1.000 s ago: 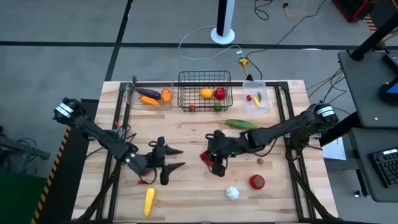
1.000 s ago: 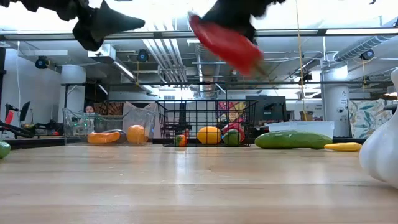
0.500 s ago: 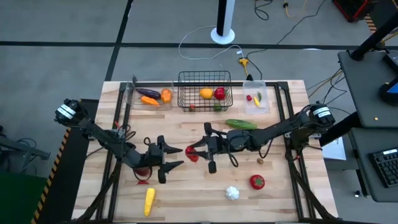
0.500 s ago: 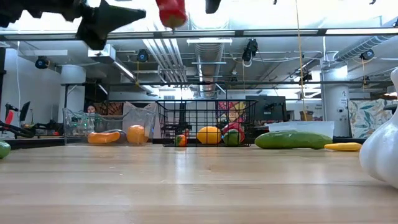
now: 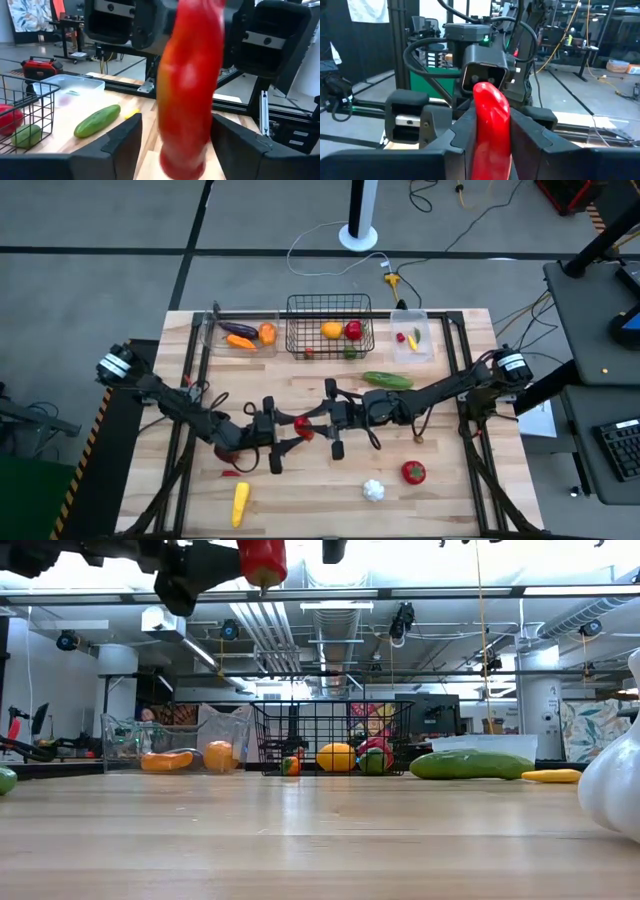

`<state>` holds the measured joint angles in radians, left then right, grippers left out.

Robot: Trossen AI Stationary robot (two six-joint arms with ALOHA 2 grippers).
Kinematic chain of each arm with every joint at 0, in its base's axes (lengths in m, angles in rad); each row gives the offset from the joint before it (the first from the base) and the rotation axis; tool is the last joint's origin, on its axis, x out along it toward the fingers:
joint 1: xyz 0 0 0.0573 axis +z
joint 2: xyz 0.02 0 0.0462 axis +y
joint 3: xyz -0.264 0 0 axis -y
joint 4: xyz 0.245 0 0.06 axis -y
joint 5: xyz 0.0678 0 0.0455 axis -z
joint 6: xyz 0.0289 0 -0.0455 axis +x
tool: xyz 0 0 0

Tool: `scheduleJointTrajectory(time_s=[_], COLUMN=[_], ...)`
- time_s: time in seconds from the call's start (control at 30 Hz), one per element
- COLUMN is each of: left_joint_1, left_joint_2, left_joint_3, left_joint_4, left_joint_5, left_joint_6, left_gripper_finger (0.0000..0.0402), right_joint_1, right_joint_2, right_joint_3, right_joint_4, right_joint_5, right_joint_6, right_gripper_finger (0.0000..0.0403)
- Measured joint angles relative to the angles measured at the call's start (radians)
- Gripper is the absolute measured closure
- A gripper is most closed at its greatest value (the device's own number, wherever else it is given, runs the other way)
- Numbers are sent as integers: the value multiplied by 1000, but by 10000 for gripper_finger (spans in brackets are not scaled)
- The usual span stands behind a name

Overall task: Sort produce into baskets
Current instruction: Put the sweet long pepper into the transparent bin

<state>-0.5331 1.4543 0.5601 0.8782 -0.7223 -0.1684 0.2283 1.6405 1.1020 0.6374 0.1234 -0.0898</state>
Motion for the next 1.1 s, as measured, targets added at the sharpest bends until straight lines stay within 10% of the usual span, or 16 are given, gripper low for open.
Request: scheduleJointTrajectory(time_s=[0.33, 0.77, 1.1], left_joint_1=[0, 5, 127], left_joint_2=[0, -26, -285], left_joint_3=[2, 1, 1], left_joint_4=[-3, -30, -440], left_joint_5=[-1, -23, -88], left_joint_6=[-1, -18, -167], left_gripper_finger=[330, 318, 322], right_joint_1=[0, 0, 0], right_joint_2=[0, -120, -297], right_joint_3=[0, -1, -1], right_joint_4=[0, -208, -564], right_joint_5=[4, 25, 233], right_joint_6=[72, 154, 211], right_gripper_finger=[261, 163, 139])
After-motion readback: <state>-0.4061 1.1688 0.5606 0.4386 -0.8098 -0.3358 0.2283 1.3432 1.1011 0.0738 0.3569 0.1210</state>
